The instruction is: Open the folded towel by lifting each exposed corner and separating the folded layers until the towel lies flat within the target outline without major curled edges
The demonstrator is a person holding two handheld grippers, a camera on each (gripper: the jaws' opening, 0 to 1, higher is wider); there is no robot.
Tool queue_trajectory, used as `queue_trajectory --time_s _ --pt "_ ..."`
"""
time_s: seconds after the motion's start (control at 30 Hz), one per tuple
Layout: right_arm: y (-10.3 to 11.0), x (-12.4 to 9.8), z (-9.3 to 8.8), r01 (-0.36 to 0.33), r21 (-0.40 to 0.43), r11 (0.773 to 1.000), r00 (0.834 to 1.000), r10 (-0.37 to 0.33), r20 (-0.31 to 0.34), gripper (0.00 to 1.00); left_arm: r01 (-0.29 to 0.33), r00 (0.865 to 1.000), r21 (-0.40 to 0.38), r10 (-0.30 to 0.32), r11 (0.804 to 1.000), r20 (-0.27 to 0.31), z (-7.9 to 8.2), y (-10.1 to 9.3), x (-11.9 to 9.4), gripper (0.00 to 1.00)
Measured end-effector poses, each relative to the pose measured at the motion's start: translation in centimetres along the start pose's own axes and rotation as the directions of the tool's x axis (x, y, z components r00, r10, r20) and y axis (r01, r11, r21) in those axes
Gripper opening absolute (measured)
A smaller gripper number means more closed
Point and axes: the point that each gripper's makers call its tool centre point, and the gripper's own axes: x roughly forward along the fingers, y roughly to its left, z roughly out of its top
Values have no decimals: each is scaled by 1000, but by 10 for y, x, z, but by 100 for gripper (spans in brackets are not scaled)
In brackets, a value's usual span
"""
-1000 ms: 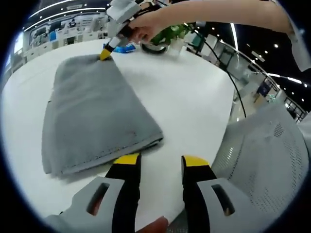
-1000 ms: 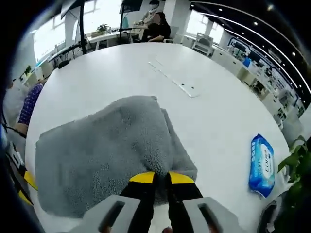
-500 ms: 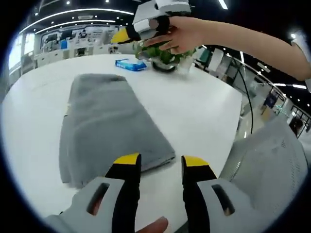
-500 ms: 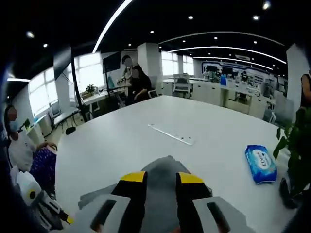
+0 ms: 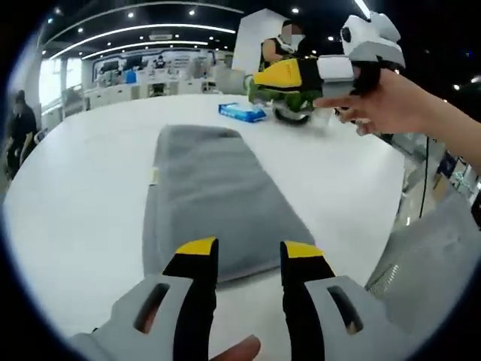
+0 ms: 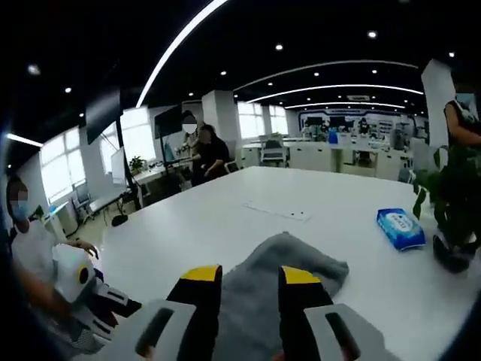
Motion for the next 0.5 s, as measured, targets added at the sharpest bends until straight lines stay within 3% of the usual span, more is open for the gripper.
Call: queue_trajectory --time_s 0.3,0.5 --pt "11 -18 -12 -4 114 994 994 -9 113 31 -63 998 -17 63 998 18 4 16 -4 32" --pt "11 -22 -40 2 106 994 994 -13 105 35 -102 994 -68 104 992 27 4 28 -5 32"
